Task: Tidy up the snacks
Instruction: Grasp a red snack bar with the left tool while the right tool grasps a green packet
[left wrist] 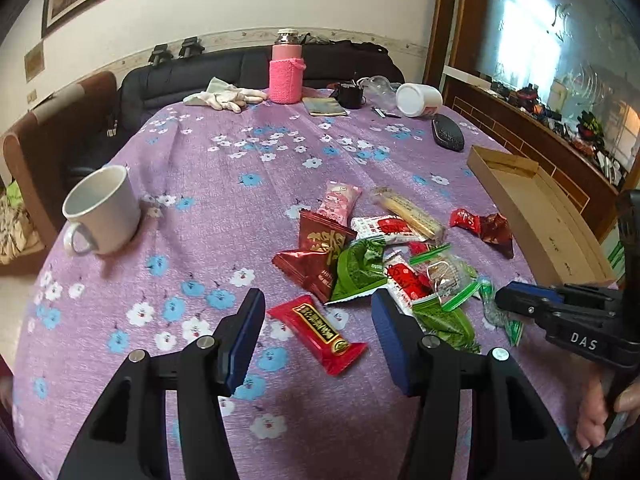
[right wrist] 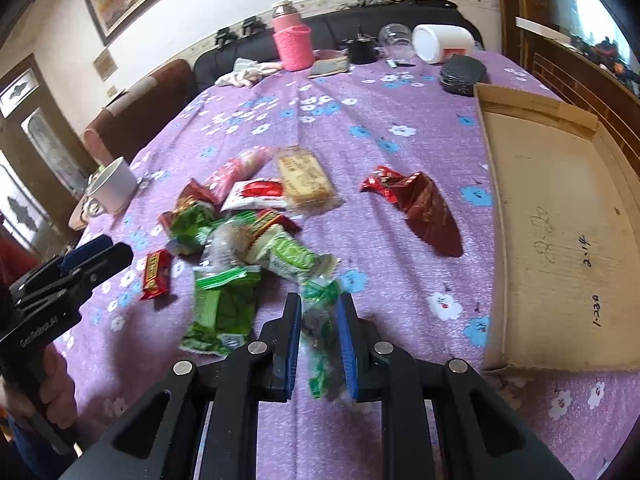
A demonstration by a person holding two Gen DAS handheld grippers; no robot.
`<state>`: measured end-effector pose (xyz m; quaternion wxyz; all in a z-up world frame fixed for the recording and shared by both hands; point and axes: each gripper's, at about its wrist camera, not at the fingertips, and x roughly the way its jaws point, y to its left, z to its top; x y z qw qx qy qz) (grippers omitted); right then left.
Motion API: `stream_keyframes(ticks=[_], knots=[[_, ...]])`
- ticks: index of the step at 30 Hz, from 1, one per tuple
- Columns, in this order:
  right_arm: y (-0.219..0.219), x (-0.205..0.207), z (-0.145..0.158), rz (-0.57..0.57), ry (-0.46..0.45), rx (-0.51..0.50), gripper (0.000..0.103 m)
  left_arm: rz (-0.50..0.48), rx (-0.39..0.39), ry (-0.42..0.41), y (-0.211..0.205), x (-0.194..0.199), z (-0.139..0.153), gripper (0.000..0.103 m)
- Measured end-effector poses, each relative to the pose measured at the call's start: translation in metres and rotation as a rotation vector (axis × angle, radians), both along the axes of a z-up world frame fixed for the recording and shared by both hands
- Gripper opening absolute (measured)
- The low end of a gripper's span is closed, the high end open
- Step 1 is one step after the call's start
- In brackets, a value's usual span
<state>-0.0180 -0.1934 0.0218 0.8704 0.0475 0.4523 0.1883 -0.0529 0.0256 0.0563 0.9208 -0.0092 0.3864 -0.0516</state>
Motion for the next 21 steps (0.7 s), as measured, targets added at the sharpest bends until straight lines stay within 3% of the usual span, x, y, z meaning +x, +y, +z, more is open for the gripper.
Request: stream_keyframes(ticks=[2, 6, 7, 11, 16, 19, 21], knots=[[0.008, -0.003, 0.004, 0.033, -0.002, -0.01, 0.028, 0.003, 0.013, -0.002, 0.004, 0.0, 0.001, 0.055], [0.024, -0.009, 0.014, 0.081, -0.033, -0.015, 0.061, 0.012, -0.002, 0.018, 0.017, 0.002, 0.001, 0.055], [0.029, -0.01, 0.016, 0.089, -0.041, -0.028, 0.062, 0.007, -0.005, 0.023, 0.019, 0.003, 0.0, 0.055], [0.044, -0.005, 0.016, 0.123, -0.029, -0.042, 0.062, -0.022, -0.003, 0.026, 0.025, 0.0, 0.001, 0.055], [0.064, 0.003, 0.003, 0.124, 0.013, -0.092, 0.062, -0.023, -0.103, 0.112, 0.036, 0.003, -0.011, 0.055], [0.075, 0.009, -0.007, 0.129, 0.043, -0.122, 0.054, -0.005, -0.167, 0.146, 0.041, 0.004, -0.017, 0.055], [0.078, 0.011, -0.014, 0.127, 0.054, -0.128, 0.043, 0.002, -0.183, 0.15, 0.04, 0.004, -0.018, 0.055]])
